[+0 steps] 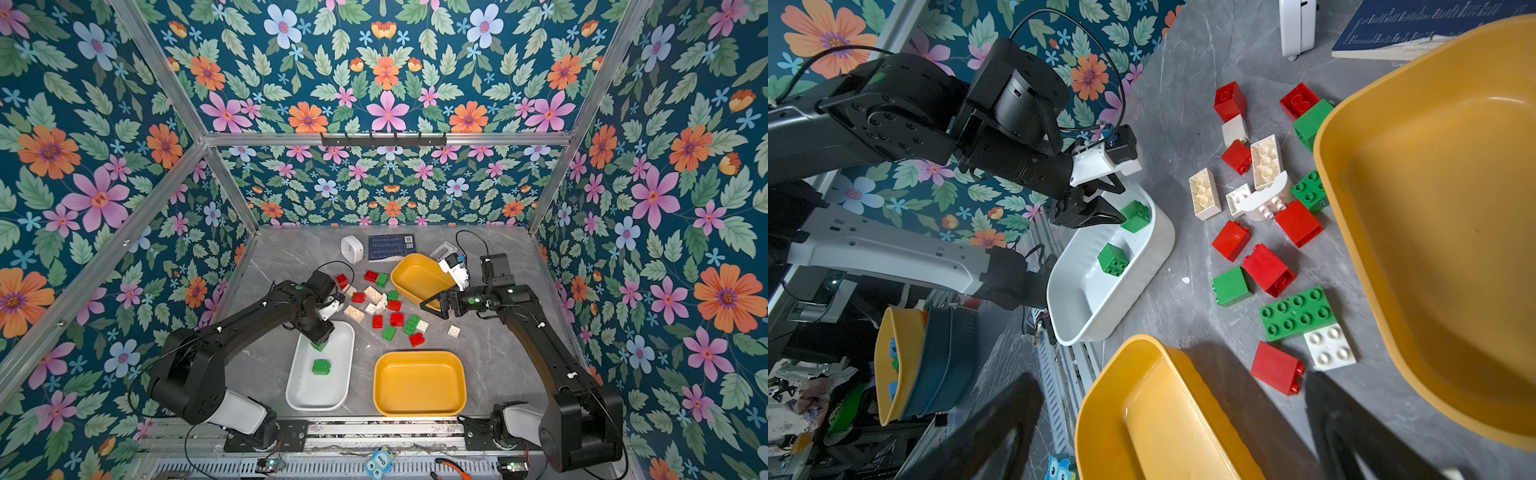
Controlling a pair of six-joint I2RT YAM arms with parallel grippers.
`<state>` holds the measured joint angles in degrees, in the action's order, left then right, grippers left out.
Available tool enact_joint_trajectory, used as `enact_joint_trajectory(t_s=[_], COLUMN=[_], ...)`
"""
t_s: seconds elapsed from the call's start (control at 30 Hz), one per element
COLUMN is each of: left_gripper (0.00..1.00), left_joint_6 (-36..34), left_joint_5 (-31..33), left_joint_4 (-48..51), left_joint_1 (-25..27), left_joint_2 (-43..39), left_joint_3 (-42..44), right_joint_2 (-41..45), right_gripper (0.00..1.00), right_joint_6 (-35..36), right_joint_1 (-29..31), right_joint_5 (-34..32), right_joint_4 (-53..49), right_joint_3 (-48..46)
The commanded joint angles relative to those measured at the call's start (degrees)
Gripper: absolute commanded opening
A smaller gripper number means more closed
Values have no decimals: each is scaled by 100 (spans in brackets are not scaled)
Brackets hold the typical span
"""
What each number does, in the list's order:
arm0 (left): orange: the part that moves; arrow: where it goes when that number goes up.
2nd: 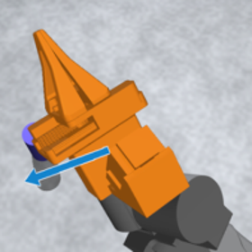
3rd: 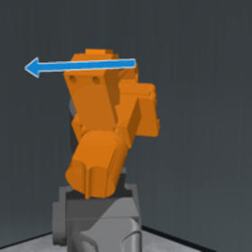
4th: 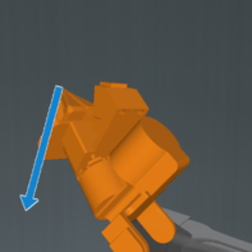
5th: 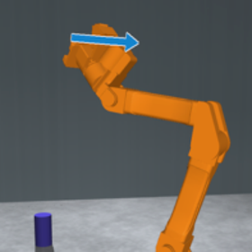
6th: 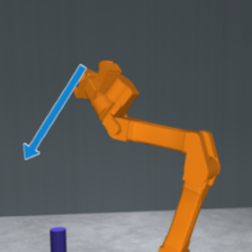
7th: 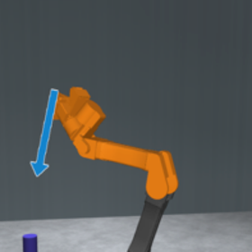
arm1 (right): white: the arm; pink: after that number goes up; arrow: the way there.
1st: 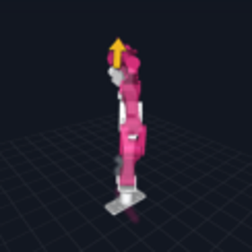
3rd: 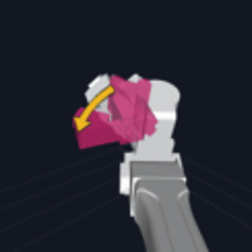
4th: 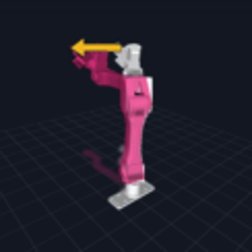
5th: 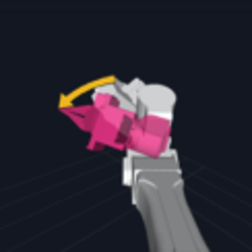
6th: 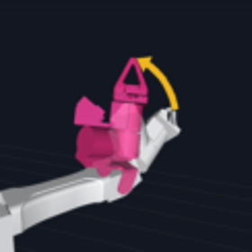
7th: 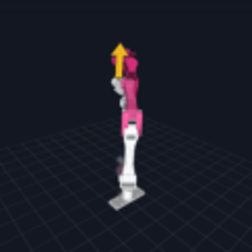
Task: Sort the legos into containers by color
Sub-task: 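Move the green brick with the left gripper into the white dish and release, then reach the left gripper to a red brick and grasp it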
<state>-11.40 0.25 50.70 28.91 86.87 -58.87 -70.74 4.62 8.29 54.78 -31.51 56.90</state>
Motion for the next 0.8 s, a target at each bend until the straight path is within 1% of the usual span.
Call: enact_joint_trajectory(t_s=[0.0,0.1,0.2,0.3,0.37,0.43,0.47,0.57,0.63,0.73,0.77], left_gripper=[61,62,64,66,66,69,70,67,65,65,65], left_joint_6=[-117,-20,150,370,652,1070,1308,2240,2934,3712,3951], left_joint_5=[19,-24,-157,-274,-289,-349,-263,92,268,396,541], left_joint_4=[23,141,-4,-266,-476,-635,-694,-963,-1412,-1974,-2090], left_joint_1=[-56,-87,-126,-229,-306,-342,-342,-337,-333,-321,-315], left_joint_2=[-85,-111,-90,190,491,870,1071,1557,1761,2046,2152], left_joint_3=[-31,-277,-698,-1180,-1489,-1792,-1983,-2365,-2436,-2477,-2488], right_joint_2=[29,27,-2,-46,-67,-72,-80,-120,-124,-122,-133], right_gripper=[99,99,99,99,99,99,99,99,99,99,99], right_joint_6=[76,82,-7,-133,-196,-263,-309,-436,-508,-587,-586], right_joint_1=[8,10,13,14,9,6,6,10,6,12,11], right_joint_5=[-79,-88,-66,3,6,-16,-25,-29,-38,-66,-72], right_joint_4=[-83,-80,43,193,259,338,387,487,555,645,638], right_joint_3=[51,83,101,145,177,208,210,226,218,191,194])
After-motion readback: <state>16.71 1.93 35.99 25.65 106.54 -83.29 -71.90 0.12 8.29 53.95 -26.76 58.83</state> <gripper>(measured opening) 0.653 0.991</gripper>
